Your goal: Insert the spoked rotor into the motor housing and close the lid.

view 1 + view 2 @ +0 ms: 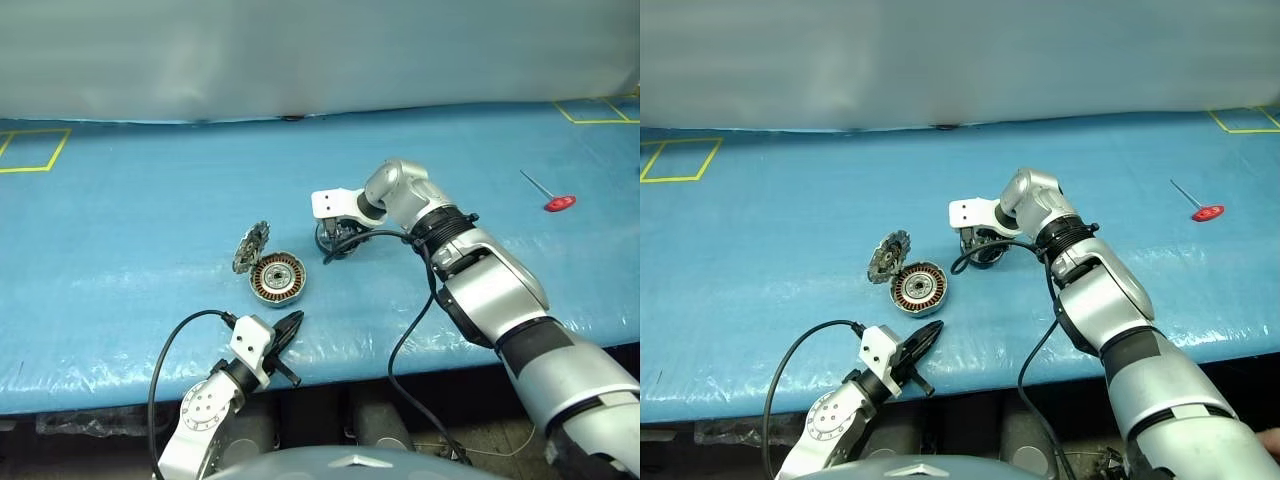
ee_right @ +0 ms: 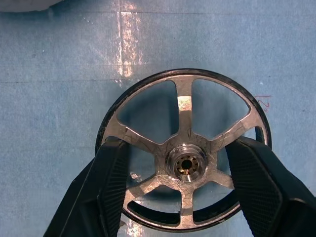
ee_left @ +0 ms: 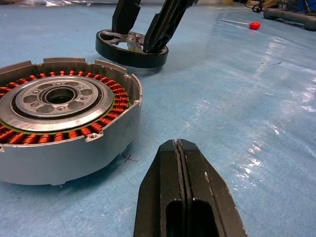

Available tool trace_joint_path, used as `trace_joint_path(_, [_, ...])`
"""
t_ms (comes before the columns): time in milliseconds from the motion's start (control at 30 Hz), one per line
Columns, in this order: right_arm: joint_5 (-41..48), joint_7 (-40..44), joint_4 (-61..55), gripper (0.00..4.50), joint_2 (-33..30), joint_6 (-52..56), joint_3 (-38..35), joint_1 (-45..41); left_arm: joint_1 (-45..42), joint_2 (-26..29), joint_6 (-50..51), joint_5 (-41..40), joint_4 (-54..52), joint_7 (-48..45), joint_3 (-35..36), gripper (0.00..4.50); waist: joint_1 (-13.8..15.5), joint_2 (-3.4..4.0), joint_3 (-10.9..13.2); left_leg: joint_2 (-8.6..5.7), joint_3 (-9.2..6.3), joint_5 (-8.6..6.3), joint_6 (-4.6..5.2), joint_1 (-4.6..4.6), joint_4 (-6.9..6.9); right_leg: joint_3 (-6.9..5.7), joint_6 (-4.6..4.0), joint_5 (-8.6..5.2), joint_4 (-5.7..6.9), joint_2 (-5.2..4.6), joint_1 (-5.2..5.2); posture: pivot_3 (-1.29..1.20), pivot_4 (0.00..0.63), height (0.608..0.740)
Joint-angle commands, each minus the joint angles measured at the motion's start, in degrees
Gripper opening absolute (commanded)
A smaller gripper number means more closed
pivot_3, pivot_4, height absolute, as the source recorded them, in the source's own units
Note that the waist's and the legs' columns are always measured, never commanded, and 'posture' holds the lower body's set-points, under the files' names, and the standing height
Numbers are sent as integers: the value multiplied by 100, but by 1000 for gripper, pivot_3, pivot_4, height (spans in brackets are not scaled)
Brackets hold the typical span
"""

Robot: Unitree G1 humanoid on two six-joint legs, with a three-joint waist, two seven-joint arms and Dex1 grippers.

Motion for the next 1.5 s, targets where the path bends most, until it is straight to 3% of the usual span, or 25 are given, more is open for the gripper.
trace_joint_path(33, [-6, -15, -26, 2127, 39, -83, -33, -186, 62, -27, -25, 24, -18, 2, -106, 0, -2, 0, 0, 0, 0, 0, 0, 0, 0, 0, 0, 0, 0, 0, 0, 0, 150, 740])
trace_joint_path(133, [-17, -15, -12, 1702, 42, -99, -37, -206, 50, -28, -21, 20, -9, -10, -107, 0, -8, 0, 0, 0, 0, 0, 0, 1, 1, 0, 0, 0, 1, 0, 1, 0, 150, 740])
trace_joint_path(500, [32, 35, -206, 1702, 38, -213, -85, -190, 16, -27, -9, 17, 17, -22, -101, 0, -9, 0, 0, 0, -1, 0, 0, 1, 0, 0, 0, 0, 1, 0, 1, 0, 150, 740])
trace_joint_path(867, [105, -433, -572, 1702, 19, -483, -255, -305, -56, -22, 30, 10, 35, -44, -81, 0, 2, 0, 0, 0, -1, 0, 0, 0, 1, 0, 1, 0, 1, -1, 0, 0, 150, 740])
trace_joint_path(1133, [213, -541, -1969, 1702, -296, -641, -332, 105, -147, -68, 63, -26, 29, 11, -12, 0, 11, 0, 0, 0, -3, 0, 0, -2, 1, -1, 1, 1, 0, 0, -1, 0, 150, 740])
trace_joint_path(1500, [402, -339, -4359, 1702, -904, -22, -434, 1144, -281, -78, -4, -42, -75, 66, 141, 0, 46, -1, 0, 1, -6, 0, 0, -3, 4, -4, 4, 2, 1, 1, 1, 0, 150, 740])
